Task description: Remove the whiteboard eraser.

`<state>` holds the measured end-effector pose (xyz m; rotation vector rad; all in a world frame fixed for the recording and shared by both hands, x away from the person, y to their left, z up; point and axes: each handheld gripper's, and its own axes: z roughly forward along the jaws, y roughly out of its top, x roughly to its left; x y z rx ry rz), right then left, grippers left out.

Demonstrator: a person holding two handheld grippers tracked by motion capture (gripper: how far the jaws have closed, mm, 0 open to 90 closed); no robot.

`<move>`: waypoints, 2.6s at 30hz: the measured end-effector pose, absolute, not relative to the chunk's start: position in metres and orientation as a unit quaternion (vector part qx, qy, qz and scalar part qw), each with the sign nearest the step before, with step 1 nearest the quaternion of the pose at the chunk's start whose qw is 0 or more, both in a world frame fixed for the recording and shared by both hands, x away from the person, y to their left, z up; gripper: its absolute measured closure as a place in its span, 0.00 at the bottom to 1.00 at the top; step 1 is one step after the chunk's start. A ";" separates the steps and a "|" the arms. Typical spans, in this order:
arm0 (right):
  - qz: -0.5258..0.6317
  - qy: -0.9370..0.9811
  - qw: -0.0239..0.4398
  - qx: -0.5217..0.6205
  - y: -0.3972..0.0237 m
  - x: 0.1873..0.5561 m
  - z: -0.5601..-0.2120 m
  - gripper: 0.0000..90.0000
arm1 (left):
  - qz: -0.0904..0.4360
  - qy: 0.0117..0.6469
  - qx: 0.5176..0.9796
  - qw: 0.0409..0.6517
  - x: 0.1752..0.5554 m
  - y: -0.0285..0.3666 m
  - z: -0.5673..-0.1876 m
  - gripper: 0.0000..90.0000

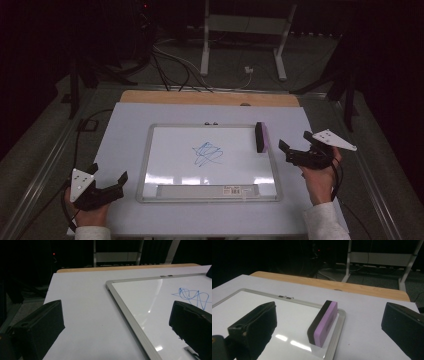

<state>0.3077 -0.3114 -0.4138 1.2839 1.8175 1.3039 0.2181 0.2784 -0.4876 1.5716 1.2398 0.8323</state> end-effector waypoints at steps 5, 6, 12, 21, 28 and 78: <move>0.485 0.679 0.268 0.482 -0.308 0.315 -0.418 0.00 | 0.340 0.506 0.639 0.468 0.218 0.278 -0.488 0.01; 0.483 0.680 0.265 0.483 -0.305 0.319 -0.420 0.00 | 0.340 0.506 0.640 0.468 0.218 0.278 -0.488 0.01; 0.478 0.685 0.260 0.485 -0.300 0.328 -0.423 0.00 | 0.340 0.506 0.639 0.469 0.218 0.279 -0.488 0.01; 0.471 0.688 0.251 0.493 -0.295 0.343 -0.429 0.00 | 0.340 0.506 0.639 0.469 0.218 0.279 -0.488 0.01; 0.462 0.691 0.244 0.500 -0.295 0.353 -0.437 0.00 | 0.340 0.506 0.640 0.468 0.218 0.279 -0.488 0.01; 0.411 0.700 0.157 0.562 -0.296 0.406 -0.482 0.23 | 0.340 0.507 0.639 0.468 0.218 0.279 -0.490 0.01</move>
